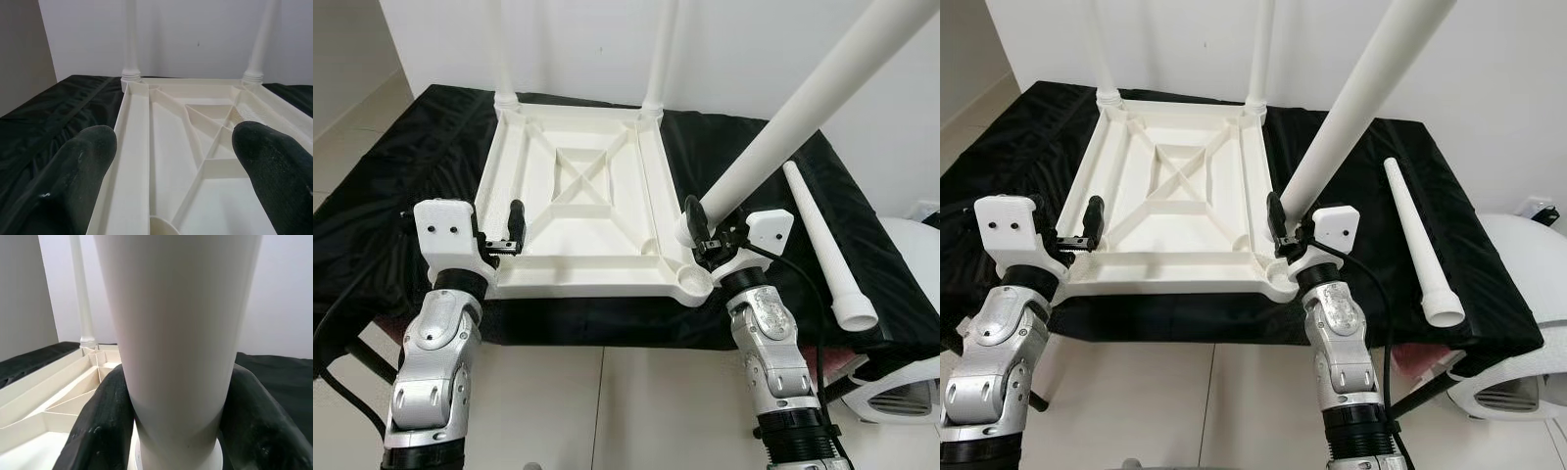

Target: Building children table

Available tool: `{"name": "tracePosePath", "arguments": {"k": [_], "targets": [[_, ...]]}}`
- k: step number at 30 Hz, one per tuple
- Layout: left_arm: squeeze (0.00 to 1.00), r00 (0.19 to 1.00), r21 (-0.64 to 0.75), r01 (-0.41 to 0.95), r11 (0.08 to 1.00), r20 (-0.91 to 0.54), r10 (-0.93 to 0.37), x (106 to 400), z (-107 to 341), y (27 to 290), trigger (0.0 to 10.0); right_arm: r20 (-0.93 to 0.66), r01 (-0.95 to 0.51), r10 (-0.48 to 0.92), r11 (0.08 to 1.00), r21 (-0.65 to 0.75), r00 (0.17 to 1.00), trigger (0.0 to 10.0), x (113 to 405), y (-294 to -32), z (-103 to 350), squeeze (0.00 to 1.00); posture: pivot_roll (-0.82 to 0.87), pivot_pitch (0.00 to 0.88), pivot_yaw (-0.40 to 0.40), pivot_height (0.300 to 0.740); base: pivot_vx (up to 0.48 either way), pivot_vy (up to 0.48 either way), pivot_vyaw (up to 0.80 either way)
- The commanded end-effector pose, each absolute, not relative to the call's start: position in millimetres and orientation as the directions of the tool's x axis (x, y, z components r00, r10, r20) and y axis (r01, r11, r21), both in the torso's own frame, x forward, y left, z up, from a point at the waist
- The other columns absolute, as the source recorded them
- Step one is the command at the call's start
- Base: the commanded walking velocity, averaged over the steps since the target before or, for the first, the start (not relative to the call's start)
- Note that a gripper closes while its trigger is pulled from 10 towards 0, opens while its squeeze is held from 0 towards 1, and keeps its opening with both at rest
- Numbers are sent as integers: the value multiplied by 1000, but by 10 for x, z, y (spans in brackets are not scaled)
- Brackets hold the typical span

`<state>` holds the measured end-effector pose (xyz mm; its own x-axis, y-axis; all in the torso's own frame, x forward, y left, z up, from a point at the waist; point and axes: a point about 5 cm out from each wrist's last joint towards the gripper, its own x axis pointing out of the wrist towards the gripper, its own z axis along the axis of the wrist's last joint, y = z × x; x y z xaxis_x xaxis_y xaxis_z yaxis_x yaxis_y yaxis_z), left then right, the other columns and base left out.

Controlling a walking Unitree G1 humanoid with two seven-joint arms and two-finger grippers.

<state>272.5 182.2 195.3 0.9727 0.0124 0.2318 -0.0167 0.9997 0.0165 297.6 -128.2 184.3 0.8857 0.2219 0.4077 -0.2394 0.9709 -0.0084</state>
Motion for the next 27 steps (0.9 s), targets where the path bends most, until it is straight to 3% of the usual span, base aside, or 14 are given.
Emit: {"name": "tracePosePath", "arguments": {"k": [1,10,18,27], "targets": [[0,971,6,-22,1000,237,20,2717,1971,1811,10000,421,-228,215,974,-19,881,10000,2972,-1297,1857,0,20,57,-29,740,307,0,0],[0,972,6,-20,1000,235,18,2706,1978,1808,10000,419,-229,218,973,-25,881,10000,2964,-1281,1847,0,24,61,-27,740,302,0,0],[0,969,9,-13,1000,246,10,2699,2005,1794,10000,419,-231,221,973,-29,881,10000,2959,-1269,1841,0,27,62,-23,740,0,0,0],[0,962,86,131,988,230,-148,2662,1989,1644,10000,418,-232,224,972,-32,881,10000,2957,-1265,1834,0,27,63,-22,740,0,0,0]]}}
